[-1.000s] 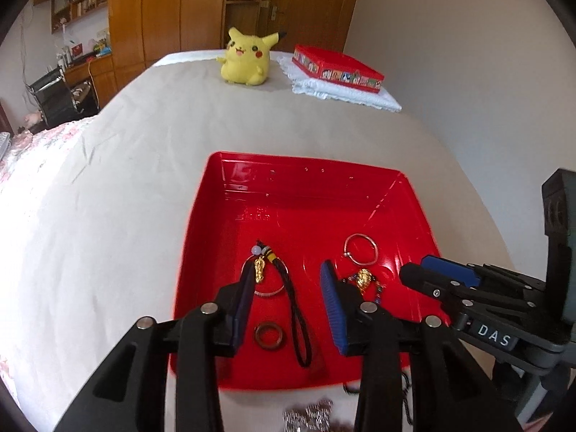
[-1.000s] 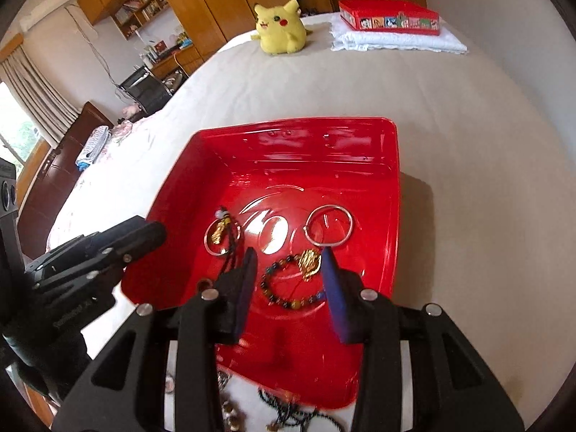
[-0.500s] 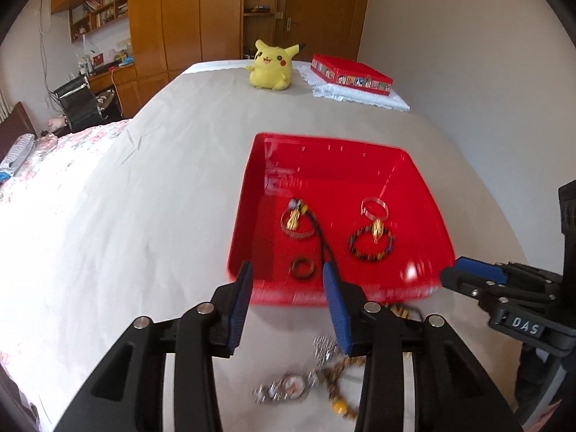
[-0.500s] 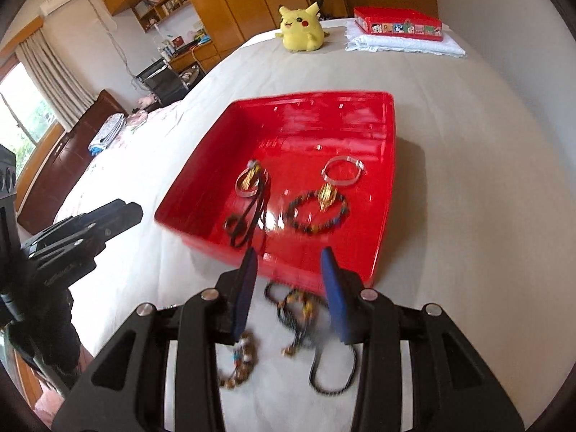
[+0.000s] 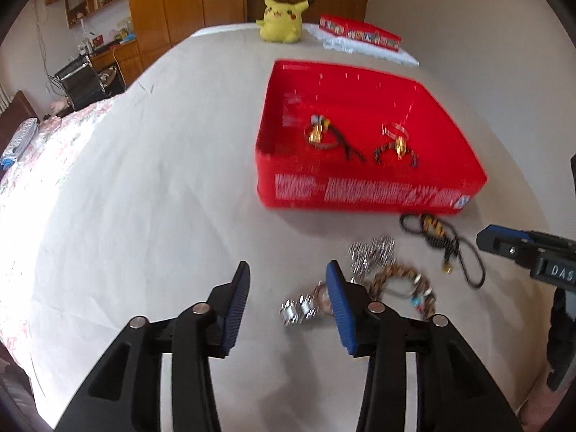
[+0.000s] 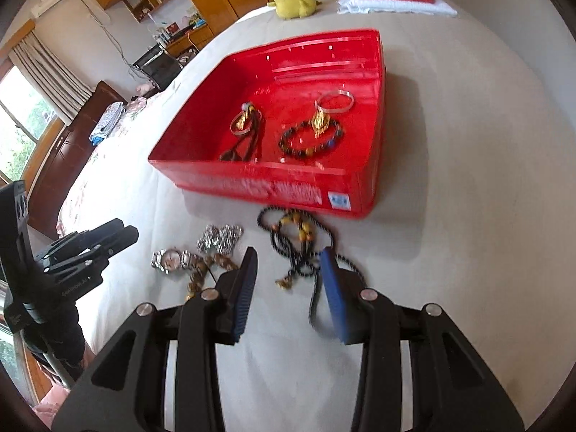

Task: Organize jewelry
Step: 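Open both tools and lift them out of the red tin, then grip the silver watch with the left tool while the right tool grips the wooden bead bracelet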

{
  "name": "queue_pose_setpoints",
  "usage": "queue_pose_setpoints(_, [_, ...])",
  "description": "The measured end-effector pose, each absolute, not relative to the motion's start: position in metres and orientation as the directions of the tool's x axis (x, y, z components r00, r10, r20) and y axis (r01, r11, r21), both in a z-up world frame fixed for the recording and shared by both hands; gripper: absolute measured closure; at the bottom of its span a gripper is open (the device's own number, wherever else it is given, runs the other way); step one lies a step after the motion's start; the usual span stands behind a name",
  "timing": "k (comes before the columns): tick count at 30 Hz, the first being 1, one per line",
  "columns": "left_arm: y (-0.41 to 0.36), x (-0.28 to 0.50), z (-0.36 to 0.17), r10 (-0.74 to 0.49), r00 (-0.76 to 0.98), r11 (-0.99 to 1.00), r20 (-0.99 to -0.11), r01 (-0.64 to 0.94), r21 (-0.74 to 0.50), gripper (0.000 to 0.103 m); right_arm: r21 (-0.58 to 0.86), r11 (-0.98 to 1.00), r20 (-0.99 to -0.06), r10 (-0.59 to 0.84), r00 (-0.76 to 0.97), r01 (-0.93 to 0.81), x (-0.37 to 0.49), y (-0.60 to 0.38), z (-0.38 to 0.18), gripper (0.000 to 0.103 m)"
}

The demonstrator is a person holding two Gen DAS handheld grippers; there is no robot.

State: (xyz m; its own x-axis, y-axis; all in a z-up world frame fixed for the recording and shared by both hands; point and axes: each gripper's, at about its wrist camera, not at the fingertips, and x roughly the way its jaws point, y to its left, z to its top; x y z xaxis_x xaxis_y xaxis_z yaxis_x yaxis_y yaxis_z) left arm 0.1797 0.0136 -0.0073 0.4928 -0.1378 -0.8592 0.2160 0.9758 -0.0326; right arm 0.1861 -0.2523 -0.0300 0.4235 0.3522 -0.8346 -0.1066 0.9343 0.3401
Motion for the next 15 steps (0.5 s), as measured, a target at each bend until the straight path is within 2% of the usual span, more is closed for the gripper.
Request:
queue_pose_setpoints(8, [0.027, 0.178, -0.036, -0.157, 0.410, 0.982, -0.898, 0.165, -0.096, 0.051, 0.359, 0.926, -0.845, 0.375, 0.381, -0.116, 0.178, -0.243, -0.044, 0.066])
queue_pose_setpoints(15, [0.029, 0.187, -0.034, -0.141, 0.430, 0.988, -0.892, 0.121, -0.098, 0.050, 0.340, 0.930, -0.857, 0.367, 0.361, -0.136, 0.177, -0.229, -0.048, 0.066])
